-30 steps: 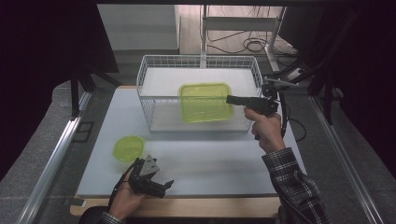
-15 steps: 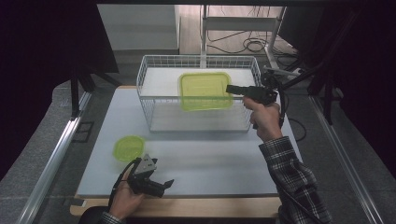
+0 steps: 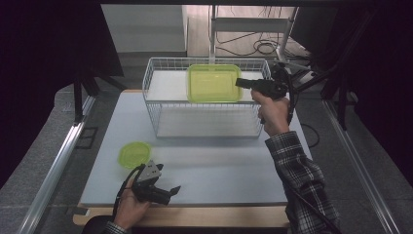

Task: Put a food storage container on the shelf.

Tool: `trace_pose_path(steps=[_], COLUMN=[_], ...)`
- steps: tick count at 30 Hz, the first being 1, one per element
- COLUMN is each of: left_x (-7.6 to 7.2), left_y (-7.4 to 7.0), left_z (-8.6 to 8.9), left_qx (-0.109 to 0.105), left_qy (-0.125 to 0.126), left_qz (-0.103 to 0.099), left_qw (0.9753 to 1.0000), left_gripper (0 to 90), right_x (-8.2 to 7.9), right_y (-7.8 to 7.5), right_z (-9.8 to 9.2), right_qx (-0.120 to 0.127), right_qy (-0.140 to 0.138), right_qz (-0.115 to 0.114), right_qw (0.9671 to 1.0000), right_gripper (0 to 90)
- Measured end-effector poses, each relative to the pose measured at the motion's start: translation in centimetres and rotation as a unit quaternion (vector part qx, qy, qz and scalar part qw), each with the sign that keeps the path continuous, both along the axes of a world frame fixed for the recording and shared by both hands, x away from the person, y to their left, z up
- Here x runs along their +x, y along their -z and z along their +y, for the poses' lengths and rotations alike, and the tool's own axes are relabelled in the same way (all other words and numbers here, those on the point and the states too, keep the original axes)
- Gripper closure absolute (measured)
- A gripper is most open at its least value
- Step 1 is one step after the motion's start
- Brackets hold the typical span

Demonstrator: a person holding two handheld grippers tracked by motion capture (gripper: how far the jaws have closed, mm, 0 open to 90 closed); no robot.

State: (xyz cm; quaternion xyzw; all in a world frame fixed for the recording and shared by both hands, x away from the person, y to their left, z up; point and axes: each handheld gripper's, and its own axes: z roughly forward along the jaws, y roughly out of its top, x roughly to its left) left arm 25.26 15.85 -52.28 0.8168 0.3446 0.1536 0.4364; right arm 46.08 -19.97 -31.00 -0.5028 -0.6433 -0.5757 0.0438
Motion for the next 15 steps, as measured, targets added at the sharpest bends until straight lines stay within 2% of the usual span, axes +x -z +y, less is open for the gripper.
trace_pose_path(steps=[8, 12, 15], left_x=[0.0, 0.0, 0.0], left_y=[0.1, 0.1, 0.1], left_z=[-0.2, -0.2, -0.2], left_qx=[0.016, 0.017, 0.019], left_qy=[-0.001, -0.001, -0.002], left_qz=[0.003, 0.005, 0.005], left_qw=[0.9999, 0.9998, 0.9998], left_gripper=[0.5, 0.3, 0.1], right_x=[1.4, 1.8, 2.2], right_y=[0.0, 0.2, 0.3], right_z=[0.7, 1.0, 1.2], right_qx=[-0.016, -0.022, -0.036], right_qy=[0.018, 0.023, 0.03], right_qz=[0.002, 0.005, 0.005], right_qw=[0.9997, 0.9995, 0.9989], right_gripper=[79.9, 79.8, 79.8])
